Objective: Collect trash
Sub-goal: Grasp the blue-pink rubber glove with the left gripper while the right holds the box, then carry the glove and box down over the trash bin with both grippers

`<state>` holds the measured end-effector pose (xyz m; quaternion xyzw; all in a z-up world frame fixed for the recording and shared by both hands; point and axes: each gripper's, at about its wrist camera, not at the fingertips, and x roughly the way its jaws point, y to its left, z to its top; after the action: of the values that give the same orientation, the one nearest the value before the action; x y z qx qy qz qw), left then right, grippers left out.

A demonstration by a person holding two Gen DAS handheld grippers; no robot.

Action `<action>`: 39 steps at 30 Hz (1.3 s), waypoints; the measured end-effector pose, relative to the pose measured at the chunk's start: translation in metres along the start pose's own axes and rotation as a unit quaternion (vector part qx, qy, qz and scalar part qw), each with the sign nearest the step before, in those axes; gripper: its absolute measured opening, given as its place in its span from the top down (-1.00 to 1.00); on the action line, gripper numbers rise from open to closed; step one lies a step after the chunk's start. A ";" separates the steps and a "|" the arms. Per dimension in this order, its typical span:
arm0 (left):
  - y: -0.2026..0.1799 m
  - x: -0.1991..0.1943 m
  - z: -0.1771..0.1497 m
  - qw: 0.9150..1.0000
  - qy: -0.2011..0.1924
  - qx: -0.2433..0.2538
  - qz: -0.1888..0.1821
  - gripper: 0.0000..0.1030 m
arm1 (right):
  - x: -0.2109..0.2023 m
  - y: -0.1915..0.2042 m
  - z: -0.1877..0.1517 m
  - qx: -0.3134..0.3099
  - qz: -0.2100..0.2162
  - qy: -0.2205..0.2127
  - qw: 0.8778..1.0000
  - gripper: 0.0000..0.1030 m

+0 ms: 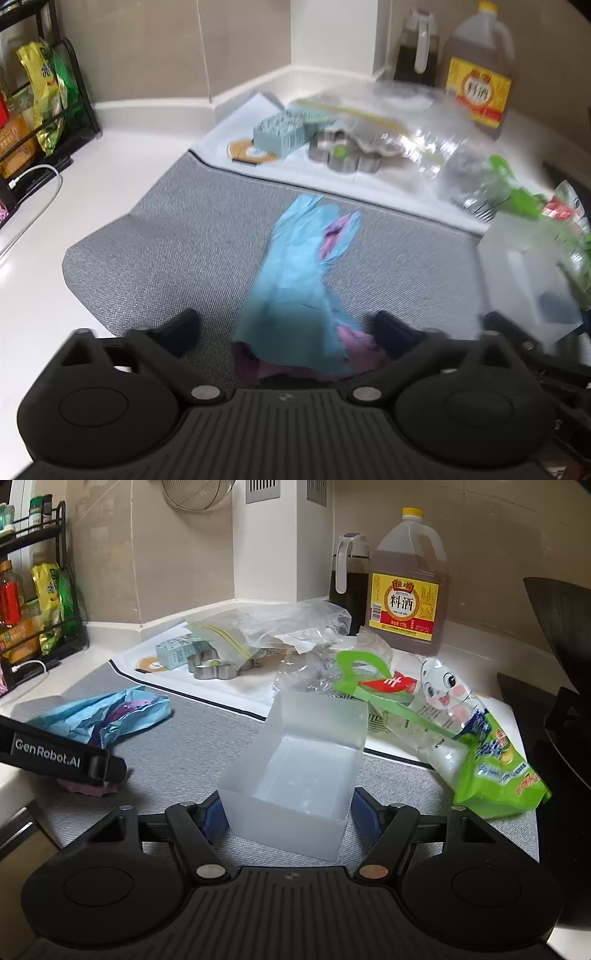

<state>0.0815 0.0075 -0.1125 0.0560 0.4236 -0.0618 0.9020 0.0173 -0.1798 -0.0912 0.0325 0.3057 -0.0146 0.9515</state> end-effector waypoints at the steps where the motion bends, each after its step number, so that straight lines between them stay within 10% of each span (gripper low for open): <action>1: 0.001 -0.003 0.000 1.000 0.000 -0.002 -0.005 -0.55 | -0.002 -0.002 0.000 0.011 0.010 0.000 1.000 -0.38; 13: 0.031 -0.036 -0.012 0.996 -0.032 -0.048 -0.067 0.51 | -0.033 0.000 0.003 0.027 0.046 -0.024 0.998 -0.37; 39: 0.045 -0.140 -0.061 0.985 -0.136 -0.054 -0.095 0.66 | -0.098 0.012 0.004 0.014 0.114 -0.079 0.990 -0.37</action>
<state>-0.0463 0.0704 -0.0417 -0.0422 0.3031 -0.1314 0.9429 -0.0594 -0.1675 -0.0301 0.0787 0.2233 0.0871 0.9677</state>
